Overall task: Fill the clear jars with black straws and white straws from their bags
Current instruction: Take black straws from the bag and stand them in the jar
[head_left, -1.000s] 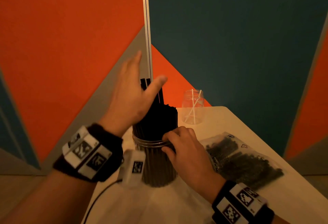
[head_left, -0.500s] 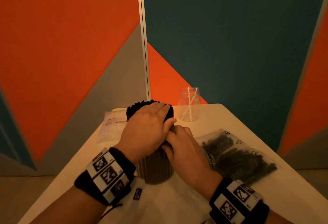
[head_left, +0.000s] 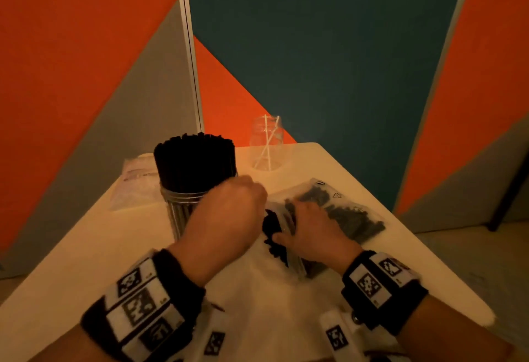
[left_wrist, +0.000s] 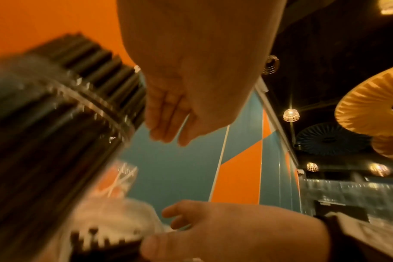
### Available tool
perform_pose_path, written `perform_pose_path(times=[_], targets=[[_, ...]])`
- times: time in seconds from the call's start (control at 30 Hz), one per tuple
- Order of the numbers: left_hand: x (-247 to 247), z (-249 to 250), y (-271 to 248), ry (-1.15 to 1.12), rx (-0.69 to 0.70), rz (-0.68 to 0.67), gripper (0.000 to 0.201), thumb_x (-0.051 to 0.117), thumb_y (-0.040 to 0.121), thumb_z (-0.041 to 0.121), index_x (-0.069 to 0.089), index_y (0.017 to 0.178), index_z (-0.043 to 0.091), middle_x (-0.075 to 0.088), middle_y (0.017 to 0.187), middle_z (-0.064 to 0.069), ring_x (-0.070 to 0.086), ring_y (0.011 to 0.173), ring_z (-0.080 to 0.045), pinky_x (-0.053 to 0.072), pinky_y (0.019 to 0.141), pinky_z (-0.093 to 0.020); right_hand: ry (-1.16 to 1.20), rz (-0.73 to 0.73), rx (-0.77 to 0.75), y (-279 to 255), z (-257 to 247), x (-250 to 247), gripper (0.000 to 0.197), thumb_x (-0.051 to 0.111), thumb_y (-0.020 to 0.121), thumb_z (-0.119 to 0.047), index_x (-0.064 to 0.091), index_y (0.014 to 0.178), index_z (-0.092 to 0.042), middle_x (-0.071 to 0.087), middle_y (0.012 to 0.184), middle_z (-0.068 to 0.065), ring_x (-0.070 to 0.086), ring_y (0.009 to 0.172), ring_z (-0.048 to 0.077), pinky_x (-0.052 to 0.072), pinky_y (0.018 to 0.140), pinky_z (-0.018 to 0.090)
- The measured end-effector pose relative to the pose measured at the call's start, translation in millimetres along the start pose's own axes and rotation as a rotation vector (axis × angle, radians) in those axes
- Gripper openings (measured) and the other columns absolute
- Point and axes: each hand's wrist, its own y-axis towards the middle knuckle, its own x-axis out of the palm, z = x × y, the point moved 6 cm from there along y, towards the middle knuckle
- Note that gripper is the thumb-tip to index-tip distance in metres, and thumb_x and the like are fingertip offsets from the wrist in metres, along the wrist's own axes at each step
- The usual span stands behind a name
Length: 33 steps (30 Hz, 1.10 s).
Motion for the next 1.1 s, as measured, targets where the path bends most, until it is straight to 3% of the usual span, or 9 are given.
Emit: perform_pose_path(times=[0.1,0.2,0.27,0.33,0.53,0.7,0.83,0.97,1.1], targets=[[66,5,0,-0.028,-0.035,-0.320,0.021,0.051,0.093,0.014,0.072,0.093,0.020,0.068,0.094,0.001,0.062,0.077,-0.015,0.046,0.064,-0.025,-0.149,-0.184,0.134,-2,26,25,0.117,0.058,0.072,-0.085,0.012,0.159,-0.021,0.016,0.165,0.011,0.013,0.151,0.038,0.024,0.117,0.061],[118,7,7,-0.131,-0.025,-0.592,0.021,0.052,0.089,0.007,0.072,0.094,0.007,0.069,0.096,-0.010,0.065,0.086,-0.025,0.055,0.073,-0.038,-0.209,-0.221,0.151,-2,35,37,0.125,0.055,0.066,-0.091,0.013,0.159,-0.018,0.013,0.165,0.014,0.006,0.152,0.040,0.020,0.116,0.066],[137,8,17,-0.165,-0.047,-0.673,0.017,0.054,0.087,0.005,0.070,0.091,0.000,0.067,0.090,-0.014,0.062,0.077,-0.027,0.050,0.060,-0.037,-0.242,-0.234,0.149,-1,36,41,0.127,0.058,0.065,-0.090,0.013,0.159,-0.017,0.011,0.166,0.016,0.004,0.152,0.042,0.020,0.115,0.067],[150,7,29,-0.204,-0.104,-0.696,0.013,0.053,0.090,0.002,0.066,0.088,0.001,0.058,0.077,-0.009,0.051,0.062,-0.019,0.036,0.048,-0.027,-0.267,-0.244,0.142,0,35,42,0.126,0.061,0.063,-0.088,0.017,0.158,-0.017,0.016,0.164,0.017,0.008,0.151,0.043,0.023,0.113,0.067],[172,1,59,-0.210,-0.154,-0.733,0.043,0.047,0.095,0.000,0.042,0.054,0.011,0.037,0.057,-0.006,0.035,0.052,-0.017,0.032,0.053,-0.028,-0.338,-0.251,0.126,-1,30,37,0.124,0.061,0.065,-0.088,0.022,0.156,-0.013,0.026,0.158,0.017,0.020,0.145,0.042,0.030,0.109,0.064],[171,4,69,-0.052,-0.214,-0.677,0.039,0.050,0.091,0.006,0.041,0.053,0.011,0.047,0.065,-0.010,0.053,0.069,-0.025,0.046,0.066,-0.038,-0.354,-0.265,0.140,-6,26,31,0.116,0.058,0.075,-0.083,0.017,0.157,-0.011,0.020,0.161,0.017,0.016,0.148,0.041,0.030,0.111,0.064],[173,3,70,-0.066,-0.206,-0.747,0.044,0.050,0.093,0.006,0.039,0.050,0.010,0.035,0.057,-0.004,0.037,0.055,-0.017,0.037,0.060,-0.033,-0.354,-0.270,0.141,-9,24,29,0.114,0.059,0.080,-0.077,0.010,0.159,-0.011,0.014,0.163,0.017,0.011,0.150,0.040,0.028,0.113,0.064],[171,2,67,-0.110,-0.218,-0.770,0.025,0.046,0.100,0.015,0.058,0.078,0.012,0.038,0.066,0.001,0.043,0.071,-0.015,0.036,0.077,-0.030,-0.357,-0.261,0.132,-12,23,27,0.116,0.062,0.078,-0.077,0.012,0.159,-0.010,0.017,0.162,0.017,0.013,0.150,0.040,0.029,0.113,0.063],[156,10,61,-0.142,-0.197,-0.819,0.032,0.043,0.103,0.017,0.064,0.120,0.000,0.064,0.114,-0.018,0.060,0.107,-0.032,0.046,0.085,-0.034,-0.348,-0.249,0.113,-12,25,29,0.120,0.059,0.072,-0.085,0.017,0.158,-0.012,0.020,0.161,0.016,0.016,0.149,0.040,0.029,0.112,0.063]])
